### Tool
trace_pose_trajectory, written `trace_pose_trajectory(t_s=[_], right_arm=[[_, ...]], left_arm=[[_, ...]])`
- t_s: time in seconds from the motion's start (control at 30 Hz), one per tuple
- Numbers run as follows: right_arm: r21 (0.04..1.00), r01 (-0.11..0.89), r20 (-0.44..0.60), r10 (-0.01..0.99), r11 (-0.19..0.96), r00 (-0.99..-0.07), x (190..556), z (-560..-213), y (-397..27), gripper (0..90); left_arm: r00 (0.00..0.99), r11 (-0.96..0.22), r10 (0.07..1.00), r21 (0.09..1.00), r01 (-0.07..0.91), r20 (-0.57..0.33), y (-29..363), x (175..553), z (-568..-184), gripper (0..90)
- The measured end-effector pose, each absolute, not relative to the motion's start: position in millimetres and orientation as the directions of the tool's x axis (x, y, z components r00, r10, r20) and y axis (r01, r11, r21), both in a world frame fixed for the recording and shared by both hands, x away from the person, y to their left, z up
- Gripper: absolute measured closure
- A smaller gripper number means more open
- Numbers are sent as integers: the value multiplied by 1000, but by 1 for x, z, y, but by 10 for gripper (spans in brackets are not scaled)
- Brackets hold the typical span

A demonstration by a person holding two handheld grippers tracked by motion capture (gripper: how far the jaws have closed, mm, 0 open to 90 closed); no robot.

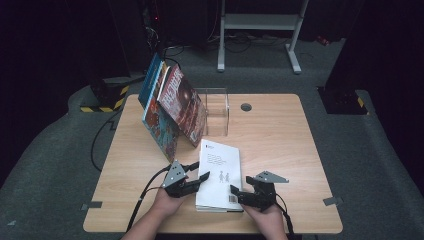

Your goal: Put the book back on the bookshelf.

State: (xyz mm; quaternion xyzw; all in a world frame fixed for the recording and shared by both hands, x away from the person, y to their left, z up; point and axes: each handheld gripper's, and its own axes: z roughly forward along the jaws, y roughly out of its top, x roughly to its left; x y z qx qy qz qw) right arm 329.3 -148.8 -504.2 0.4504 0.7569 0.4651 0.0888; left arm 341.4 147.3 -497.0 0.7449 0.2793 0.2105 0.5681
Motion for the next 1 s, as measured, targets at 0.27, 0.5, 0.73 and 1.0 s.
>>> trace_pose_trajectory(t_s=[0.27, 0.5, 0.73, 1.0], right_arm=[[749, 652, 386, 722, 117, -573, 348, -510, -149, 135], [671, 740, 548, 643, 45, -535, 367, -522, -152, 83], [632, 774, 595, 615, 39, -517, 373, -524, -153, 72], [616, 787, 628, 590, 22, -508, 376, -524, -154, 70]], left_arm=[[759, -203, 650, 968, 148, 20, 147, 338, -496, 490], [760, -207, 649, 969, 134, 34, 148, 337, -496, 490], [760, -211, 648, 971, 116, 50, 147, 335, -495, 490], [758, -223, 645, 973, 63, 99, 146, 329, -493, 490]])
